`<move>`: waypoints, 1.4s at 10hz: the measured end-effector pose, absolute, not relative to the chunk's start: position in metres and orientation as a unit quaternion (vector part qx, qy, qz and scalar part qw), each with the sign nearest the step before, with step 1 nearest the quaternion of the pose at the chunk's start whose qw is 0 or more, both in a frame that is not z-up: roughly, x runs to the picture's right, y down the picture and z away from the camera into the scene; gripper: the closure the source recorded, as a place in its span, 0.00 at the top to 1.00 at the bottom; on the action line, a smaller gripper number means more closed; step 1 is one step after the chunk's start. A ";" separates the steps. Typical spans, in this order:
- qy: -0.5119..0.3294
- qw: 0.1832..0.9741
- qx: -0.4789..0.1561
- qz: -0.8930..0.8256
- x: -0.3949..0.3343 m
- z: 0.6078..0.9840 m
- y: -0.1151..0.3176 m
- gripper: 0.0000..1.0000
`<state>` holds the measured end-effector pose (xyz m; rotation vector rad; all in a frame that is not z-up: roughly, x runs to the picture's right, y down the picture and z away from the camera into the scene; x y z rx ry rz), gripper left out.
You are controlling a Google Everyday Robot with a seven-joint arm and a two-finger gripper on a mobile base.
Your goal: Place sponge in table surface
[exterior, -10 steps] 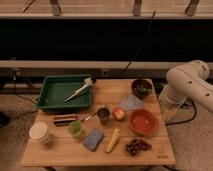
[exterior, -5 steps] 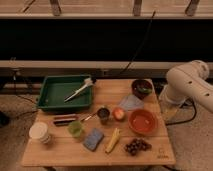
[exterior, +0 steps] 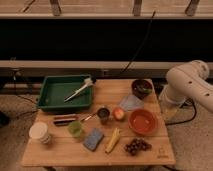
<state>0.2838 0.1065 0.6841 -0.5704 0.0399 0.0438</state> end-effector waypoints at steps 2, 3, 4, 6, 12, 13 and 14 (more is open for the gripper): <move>0.020 0.959 -0.281 0.022 0.284 0.684 0.107 0.65; 0.020 0.959 -0.281 0.022 0.284 0.684 0.107 0.65; 0.020 0.959 -0.281 0.022 0.284 0.684 0.106 0.65; 0.020 0.959 -0.281 0.022 0.284 0.684 0.107 0.65; 0.014 0.960 -0.279 0.015 0.283 0.686 0.103 0.65; 0.003 0.961 -0.277 0.008 0.279 0.685 0.099 0.65; -0.010 0.962 -0.274 -0.003 0.269 0.685 0.096 0.65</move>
